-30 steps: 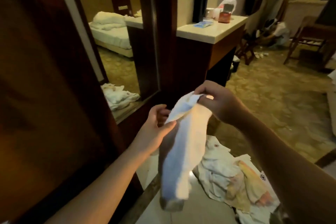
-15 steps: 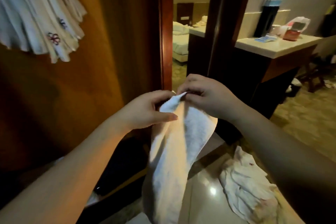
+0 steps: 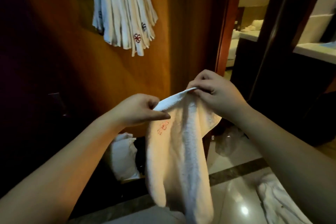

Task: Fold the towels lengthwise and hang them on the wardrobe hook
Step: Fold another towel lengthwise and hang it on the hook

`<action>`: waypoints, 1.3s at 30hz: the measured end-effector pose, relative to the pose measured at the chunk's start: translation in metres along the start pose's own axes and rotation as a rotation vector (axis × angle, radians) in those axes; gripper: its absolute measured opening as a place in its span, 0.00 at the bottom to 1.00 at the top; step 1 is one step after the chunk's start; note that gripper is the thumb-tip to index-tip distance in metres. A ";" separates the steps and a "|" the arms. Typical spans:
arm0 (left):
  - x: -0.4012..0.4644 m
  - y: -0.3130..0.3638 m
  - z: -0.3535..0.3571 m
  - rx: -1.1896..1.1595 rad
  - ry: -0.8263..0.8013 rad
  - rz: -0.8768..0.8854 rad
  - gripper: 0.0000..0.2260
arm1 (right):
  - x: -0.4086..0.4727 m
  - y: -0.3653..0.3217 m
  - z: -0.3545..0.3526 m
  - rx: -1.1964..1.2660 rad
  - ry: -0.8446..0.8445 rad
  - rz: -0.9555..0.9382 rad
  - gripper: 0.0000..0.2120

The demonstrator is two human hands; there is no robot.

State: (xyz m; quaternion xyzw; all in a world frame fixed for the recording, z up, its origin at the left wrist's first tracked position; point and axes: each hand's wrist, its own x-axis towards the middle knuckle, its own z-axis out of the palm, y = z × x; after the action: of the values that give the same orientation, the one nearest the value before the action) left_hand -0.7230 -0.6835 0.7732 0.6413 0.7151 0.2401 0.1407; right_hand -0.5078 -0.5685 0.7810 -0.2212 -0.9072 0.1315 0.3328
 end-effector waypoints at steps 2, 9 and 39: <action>-0.022 -0.019 -0.017 0.072 0.045 -0.059 0.21 | 0.007 -0.015 0.014 0.023 0.006 -0.017 0.10; -0.092 -0.091 -0.077 0.334 0.069 -0.208 0.21 | 0.031 -0.061 0.059 0.092 0.133 0.075 0.10; -0.198 -0.261 -0.103 -1.254 0.599 -0.316 0.12 | 0.027 -0.143 0.200 -0.222 -0.193 0.573 0.15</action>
State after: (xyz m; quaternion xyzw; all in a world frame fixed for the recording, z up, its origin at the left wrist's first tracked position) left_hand -0.9697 -0.9118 0.7025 0.2347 0.5347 0.7487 0.3136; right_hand -0.7033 -0.6972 0.7018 -0.4892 -0.8441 0.1404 0.1684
